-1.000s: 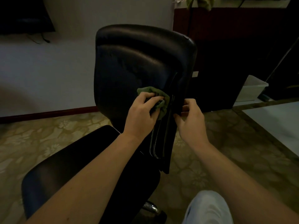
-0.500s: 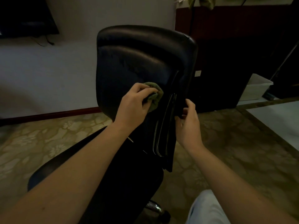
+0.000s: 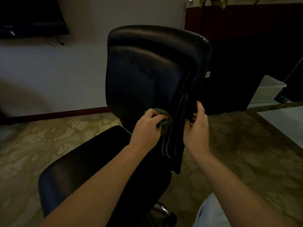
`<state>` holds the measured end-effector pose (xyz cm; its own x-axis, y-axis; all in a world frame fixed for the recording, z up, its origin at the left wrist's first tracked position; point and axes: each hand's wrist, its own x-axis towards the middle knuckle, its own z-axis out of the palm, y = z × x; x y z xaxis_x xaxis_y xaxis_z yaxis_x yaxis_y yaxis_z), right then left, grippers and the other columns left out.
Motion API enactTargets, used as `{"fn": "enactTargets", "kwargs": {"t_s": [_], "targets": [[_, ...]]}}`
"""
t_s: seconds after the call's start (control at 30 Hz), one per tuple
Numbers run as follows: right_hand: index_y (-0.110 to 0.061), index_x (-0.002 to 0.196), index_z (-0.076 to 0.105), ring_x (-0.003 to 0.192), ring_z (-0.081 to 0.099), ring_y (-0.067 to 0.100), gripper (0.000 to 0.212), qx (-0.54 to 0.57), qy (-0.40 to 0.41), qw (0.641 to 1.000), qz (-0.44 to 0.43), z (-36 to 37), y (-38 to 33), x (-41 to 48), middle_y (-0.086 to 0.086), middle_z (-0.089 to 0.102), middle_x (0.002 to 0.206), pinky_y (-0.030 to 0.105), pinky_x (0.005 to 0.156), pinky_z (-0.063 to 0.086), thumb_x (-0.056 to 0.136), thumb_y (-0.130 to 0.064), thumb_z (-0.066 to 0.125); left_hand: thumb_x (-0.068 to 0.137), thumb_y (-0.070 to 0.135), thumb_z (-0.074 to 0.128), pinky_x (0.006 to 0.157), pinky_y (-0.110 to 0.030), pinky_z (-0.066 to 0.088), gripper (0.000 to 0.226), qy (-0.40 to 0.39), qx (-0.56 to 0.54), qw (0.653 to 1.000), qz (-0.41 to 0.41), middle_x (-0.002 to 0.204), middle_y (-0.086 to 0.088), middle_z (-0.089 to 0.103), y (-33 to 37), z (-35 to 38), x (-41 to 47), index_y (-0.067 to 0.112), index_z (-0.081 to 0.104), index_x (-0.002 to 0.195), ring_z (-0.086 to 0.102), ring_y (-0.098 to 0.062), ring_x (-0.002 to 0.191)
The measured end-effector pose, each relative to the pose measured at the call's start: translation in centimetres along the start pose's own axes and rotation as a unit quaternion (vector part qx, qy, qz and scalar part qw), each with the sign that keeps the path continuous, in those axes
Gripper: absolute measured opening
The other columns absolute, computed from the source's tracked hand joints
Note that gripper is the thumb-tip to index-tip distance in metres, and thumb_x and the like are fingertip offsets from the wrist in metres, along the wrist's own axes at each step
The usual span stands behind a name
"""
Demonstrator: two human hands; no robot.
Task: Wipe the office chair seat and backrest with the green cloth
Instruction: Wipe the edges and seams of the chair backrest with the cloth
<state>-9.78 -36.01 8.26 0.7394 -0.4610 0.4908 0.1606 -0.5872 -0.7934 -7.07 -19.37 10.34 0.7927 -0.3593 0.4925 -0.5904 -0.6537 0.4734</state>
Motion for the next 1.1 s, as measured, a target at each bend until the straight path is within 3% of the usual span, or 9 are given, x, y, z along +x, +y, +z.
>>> {"fn": "enactTargets", "kwargs": {"t_s": [0.1,0.27,0.63,0.83,0.97,1.1], "targets": [[-0.026,0.152,0.027,0.099,0.051,0.008,0.066,-0.002,-0.003,1.0,-0.004,-0.1,0.1,0.0,-0.003,0.044,0.116,0.031,0.085,0.052,0.096,-0.006,0.055,0.094,0.004,0.065,0.094,-0.017,0.046,0.035,0.032,-0.014,0.999,-0.009,0.12,0.0,0.057,-0.6,-0.7,-0.5,0.014,0.069,0.127,0.059,-0.014,0.108],[-0.028,0.151,0.028,0.097,0.052,0.008,0.066,0.001,-0.001,1.0,-0.015,-0.1,0.3,-0.3,-0.001,0.045,0.116,0.03,0.083,0.052,0.095,-0.009,0.057,0.091,0.004,0.069,0.106,-0.024,0.048,0.045,0.124,-0.068,0.99,0.018,0.129,-0.001,0.063,0.6,-1.0,0.9,0.015,0.063,0.134,0.059,-0.012,0.12],[-0.031,0.151,0.029,0.101,0.052,0.005,0.068,0.015,0.012,1.0,0.003,-0.1,0.6,-0.4,-0.005,0.047,0.116,0.024,0.086,0.049,0.095,-0.005,0.057,0.092,0.009,0.071,0.111,-0.023,0.037,0.033,0.095,-0.023,0.995,0.008,0.139,-0.009,0.062,0.6,1.9,1.2,0.01,0.07,0.126,0.058,-0.02,0.129],[-0.03,0.153,0.029,0.095,0.052,0.0,0.07,0.016,-0.002,1.0,-0.011,-0.5,0.6,-0.4,-0.006,0.046,0.11,0.018,0.084,0.047,0.095,-0.003,0.057,0.088,0.003,0.072,0.106,-0.036,0.05,0.031,0.04,0.023,0.998,0.035,0.126,-0.007,0.068,-1.0,0.2,0.1,0.008,0.073,0.119,0.065,-0.023,0.117],[-0.032,0.152,0.029,0.095,0.057,0.008,0.068,0.023,-0.003,1.0,-0.009,-0.5,0.6,-0.4,-0.002,0.048,0.109,0.03,0.084,0.055,0.095,-0.006,0.058,0.09,0.007,0.072,0.106,-0.033,0.05,0.03,0.11,0.003,0.993,0.039,0.126,-0.006,0.069,-0.2,-1.5,1.3,0.009,0.072,0.121,0.064,-0.019,0.118],[-0.033,0.153,0.028,0.095,0.058,0.01,0.07,0.017,-0.006,1.0,-0.001,-0.5,0.8,-0.6,-0.001,0.049,0.11,0.034,0.084,0.056,0.095,-0.008,0.059,0.092,0.008,0.071,0.108,-0.026,0.044,0.032,0.097,-0.012,0.995,0.033,0.131,-0.006,0.067,1.4,-0.9,2.2,0.01,0.071,0.124,0.061,-0.019,0.122]]}}
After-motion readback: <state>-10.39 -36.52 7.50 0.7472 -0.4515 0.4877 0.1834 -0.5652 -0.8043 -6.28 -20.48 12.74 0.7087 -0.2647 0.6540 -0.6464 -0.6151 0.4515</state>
